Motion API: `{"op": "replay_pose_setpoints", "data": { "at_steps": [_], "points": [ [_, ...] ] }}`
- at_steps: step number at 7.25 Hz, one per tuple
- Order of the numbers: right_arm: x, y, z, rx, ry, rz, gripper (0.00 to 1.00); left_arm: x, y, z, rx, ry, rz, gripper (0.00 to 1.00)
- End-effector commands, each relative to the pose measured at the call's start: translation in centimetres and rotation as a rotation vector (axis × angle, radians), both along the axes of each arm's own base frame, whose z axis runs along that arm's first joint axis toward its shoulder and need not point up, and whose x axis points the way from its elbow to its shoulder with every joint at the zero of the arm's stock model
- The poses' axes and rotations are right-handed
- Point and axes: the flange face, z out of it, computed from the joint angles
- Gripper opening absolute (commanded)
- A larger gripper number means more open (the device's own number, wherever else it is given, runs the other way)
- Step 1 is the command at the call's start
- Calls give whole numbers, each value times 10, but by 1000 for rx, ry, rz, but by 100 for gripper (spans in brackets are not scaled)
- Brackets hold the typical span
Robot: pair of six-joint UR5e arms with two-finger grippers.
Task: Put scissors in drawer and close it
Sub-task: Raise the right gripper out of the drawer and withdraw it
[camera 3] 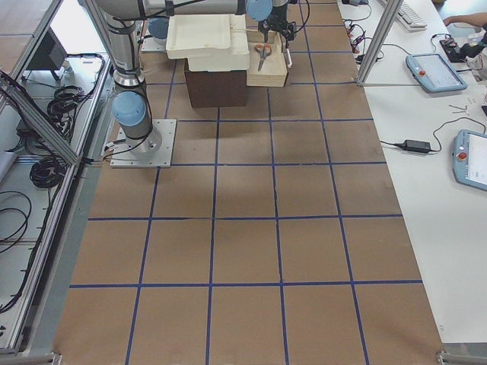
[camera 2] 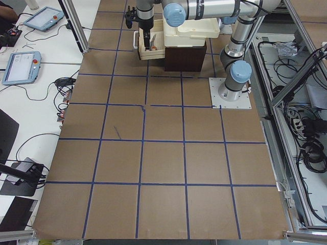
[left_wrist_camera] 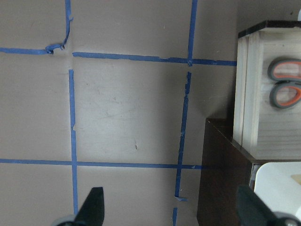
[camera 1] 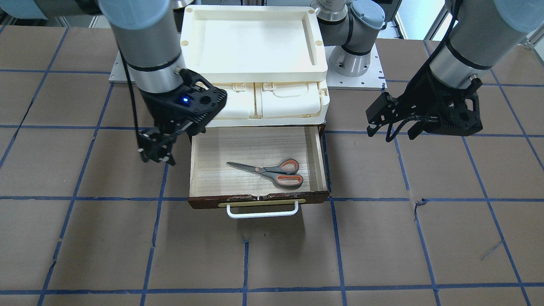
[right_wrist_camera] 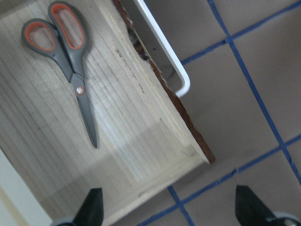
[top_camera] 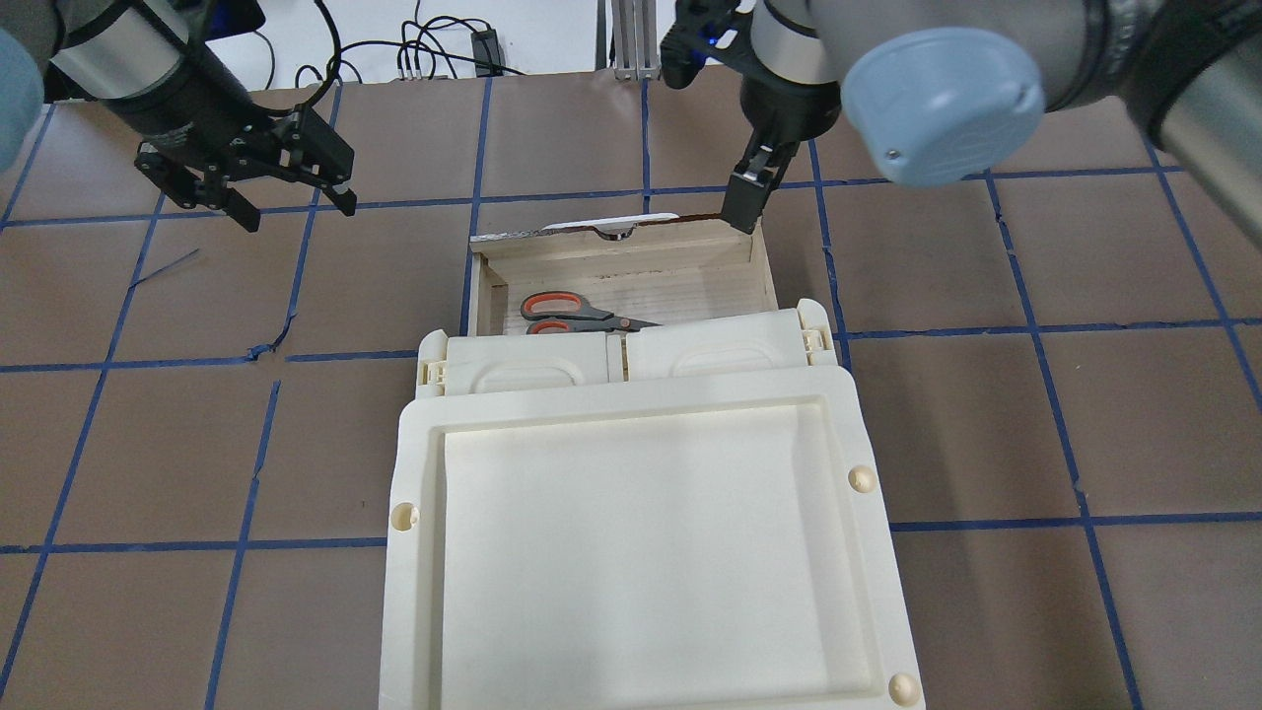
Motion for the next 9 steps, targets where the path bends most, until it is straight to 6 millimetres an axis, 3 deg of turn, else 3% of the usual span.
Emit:
{"op": "replay_pose_setpoints", "data": {
  "at_steps": [1, 2, 3, 5, 7, 8, 9],
  "points": [
    [-90, 18, 52, -10, -27, -394, 100, -3, -47, -46, -51, 61, -5, 100],
    [-113, 27, 60, 32, -30, -555, 100, -3, -52, -55, -46, 76, 1, 100],
    [-118, 33, 61, 70, -36, -702, 100, -3, -68, -71, -70, 96, 5, 100],
    [-109, 44, 64, 102, -63, -968, 100, -4, -98, -104, -135, 94, 7, 100],
    [-111, 52, 57, 233, -91, -983, 100, -14, -106, -133, -87, 111, 13, 100],
    [-121, 44, 49, 220, -71, -999, 100, -27, -107, -144, -67, 114, 2, 100],
    [-130, 47, 57, 200, -68, -1015, 100, -34, -107, -151, -58, 127, -17, 100]
  ]
}}
